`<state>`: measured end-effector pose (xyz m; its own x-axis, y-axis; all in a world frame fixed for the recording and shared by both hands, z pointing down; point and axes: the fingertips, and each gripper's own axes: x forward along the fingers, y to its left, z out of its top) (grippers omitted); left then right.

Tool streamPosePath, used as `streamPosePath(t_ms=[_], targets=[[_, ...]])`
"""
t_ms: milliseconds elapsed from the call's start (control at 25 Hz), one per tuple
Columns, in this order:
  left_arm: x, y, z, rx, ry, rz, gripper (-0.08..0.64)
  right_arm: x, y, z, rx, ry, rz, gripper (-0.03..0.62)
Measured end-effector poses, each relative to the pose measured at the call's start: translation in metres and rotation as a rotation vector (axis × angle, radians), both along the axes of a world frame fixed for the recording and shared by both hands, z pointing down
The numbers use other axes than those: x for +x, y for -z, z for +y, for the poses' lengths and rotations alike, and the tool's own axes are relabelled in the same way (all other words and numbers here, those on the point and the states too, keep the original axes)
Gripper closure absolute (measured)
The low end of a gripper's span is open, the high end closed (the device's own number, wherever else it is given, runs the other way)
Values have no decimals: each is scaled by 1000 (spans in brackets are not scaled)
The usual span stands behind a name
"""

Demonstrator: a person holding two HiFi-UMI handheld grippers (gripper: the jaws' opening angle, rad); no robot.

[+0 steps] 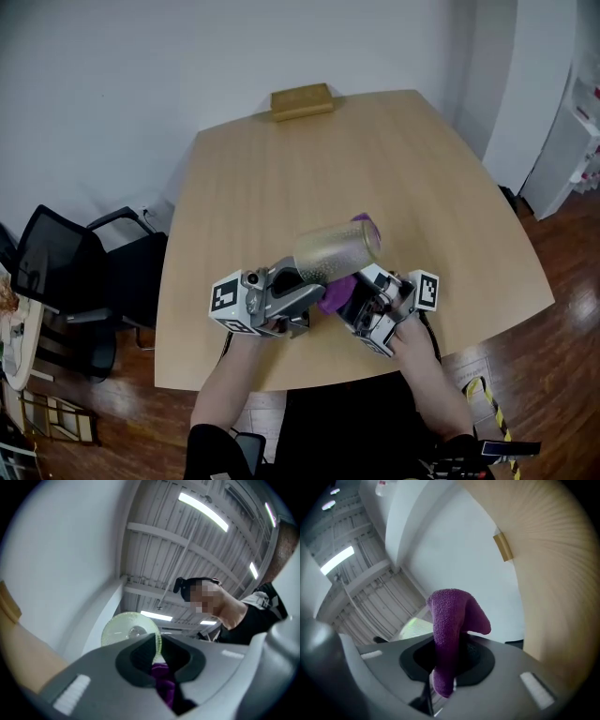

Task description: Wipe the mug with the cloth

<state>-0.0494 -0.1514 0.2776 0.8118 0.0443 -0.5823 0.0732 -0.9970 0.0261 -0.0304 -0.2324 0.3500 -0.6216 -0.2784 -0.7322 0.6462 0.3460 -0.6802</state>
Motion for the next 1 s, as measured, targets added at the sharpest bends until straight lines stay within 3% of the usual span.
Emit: streamPosePath(t_ms=[80,160,400,520,640,800,1000], targets=[[3,-5,2,-9,-32,-19,514,-9,-15,0,12,-3,123,537],[2,-7,1,-26,-49,-5,518,5,-16,-6,25,-42,142,537],[-14,1,-2,-13,-46,24,518,106,41,-23,143,-232,-143,537],[-8,-3,8,2,-97,-8,518,90,58,0,245,-144,-141,537],[-4,-4,23,21,-173,-18,518,61,58,22,269,-11,-153,537],[-2,-14,30,57,-227,-46,517,37,37,23,247,45,-47,537],[9,-29,44,100,-266,-117,509,-1,2,23,232,66,172,537]])
